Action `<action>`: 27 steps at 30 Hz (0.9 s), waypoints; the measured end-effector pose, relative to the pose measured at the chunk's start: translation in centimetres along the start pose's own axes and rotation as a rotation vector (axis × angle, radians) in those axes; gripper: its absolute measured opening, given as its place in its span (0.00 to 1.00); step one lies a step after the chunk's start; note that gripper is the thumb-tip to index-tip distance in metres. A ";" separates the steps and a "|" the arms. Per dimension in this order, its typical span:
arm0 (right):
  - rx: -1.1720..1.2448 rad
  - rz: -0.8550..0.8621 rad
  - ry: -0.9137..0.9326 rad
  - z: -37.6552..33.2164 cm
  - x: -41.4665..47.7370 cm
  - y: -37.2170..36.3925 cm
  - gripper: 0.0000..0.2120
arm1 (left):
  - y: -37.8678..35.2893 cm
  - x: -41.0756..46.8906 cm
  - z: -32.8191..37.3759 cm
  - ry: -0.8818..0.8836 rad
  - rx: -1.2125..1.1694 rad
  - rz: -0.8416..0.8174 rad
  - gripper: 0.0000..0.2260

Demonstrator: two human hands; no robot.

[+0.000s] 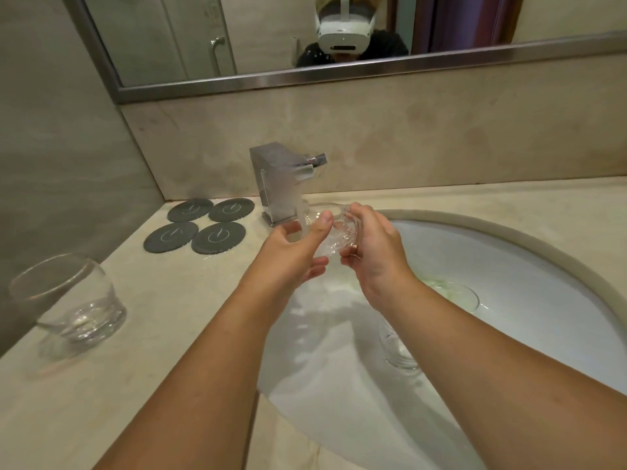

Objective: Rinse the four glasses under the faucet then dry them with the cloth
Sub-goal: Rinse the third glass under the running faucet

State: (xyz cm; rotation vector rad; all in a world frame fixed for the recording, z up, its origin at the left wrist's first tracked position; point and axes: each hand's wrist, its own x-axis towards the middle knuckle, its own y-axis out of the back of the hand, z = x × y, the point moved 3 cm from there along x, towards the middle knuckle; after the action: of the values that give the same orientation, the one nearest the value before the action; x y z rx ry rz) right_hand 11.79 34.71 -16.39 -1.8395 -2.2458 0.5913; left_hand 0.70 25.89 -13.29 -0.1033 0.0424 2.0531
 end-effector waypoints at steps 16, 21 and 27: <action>0.058 -0.046 -0.097 0.1 -0.4 -0.5 0.22 | 0.7 0.7 -0.1 -0.168 -0.003 -0.087 0.33; 0.092 -0.023 -0.042 -0.2 -0.3 -0.4 0.12 | 0.2 0.7 -0.1 -0.122 -0.051 -0.080 0.30; 0.070 -0.053 0.000 -0.4 -0.4 -0.5 0.12 | 0.2 0.5 0.1 -0.114 -0.019 -0.010 0.29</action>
State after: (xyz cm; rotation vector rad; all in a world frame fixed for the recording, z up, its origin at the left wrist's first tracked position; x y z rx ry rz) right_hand 11.58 34.27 -15.80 -1.7415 -2.2369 0.6519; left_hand 0.26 26.25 -13.23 0.0012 -0.0485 2.0458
